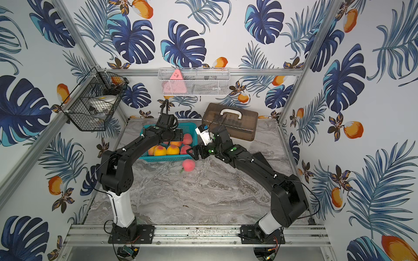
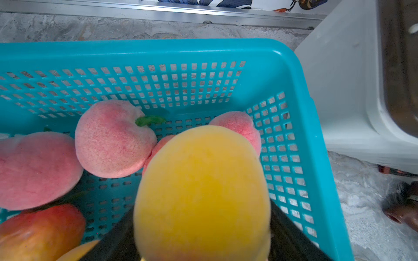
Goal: Put the peaches into the basket
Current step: Place the peach in the basket.
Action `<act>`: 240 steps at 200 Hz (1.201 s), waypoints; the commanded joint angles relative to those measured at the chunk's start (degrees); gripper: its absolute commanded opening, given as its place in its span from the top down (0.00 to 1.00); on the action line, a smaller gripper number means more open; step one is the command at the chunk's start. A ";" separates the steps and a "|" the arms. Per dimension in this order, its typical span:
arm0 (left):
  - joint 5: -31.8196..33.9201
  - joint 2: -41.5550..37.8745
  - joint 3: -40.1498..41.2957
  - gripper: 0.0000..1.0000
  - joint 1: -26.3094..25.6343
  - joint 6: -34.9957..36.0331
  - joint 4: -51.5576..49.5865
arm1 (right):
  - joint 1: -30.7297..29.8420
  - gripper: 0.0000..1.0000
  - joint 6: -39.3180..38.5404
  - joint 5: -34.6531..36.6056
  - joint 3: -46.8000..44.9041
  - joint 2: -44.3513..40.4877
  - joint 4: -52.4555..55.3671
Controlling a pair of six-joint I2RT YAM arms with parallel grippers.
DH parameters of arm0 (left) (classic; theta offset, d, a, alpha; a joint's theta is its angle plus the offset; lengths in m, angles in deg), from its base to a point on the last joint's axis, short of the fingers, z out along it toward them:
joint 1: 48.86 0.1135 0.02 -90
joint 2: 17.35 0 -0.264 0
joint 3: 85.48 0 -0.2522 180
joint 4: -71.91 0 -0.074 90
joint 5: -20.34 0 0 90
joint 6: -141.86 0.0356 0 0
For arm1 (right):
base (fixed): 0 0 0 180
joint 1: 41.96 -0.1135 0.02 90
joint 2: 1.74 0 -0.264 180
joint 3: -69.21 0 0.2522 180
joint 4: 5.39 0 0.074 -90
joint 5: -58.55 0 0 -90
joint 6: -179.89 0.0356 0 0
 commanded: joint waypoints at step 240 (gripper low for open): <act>3.42 3.76 1.84 0.15 0.09 -1.90 9.46 | 0.62 0.00 0.74 -0.47 -0.80 0.67 -1.89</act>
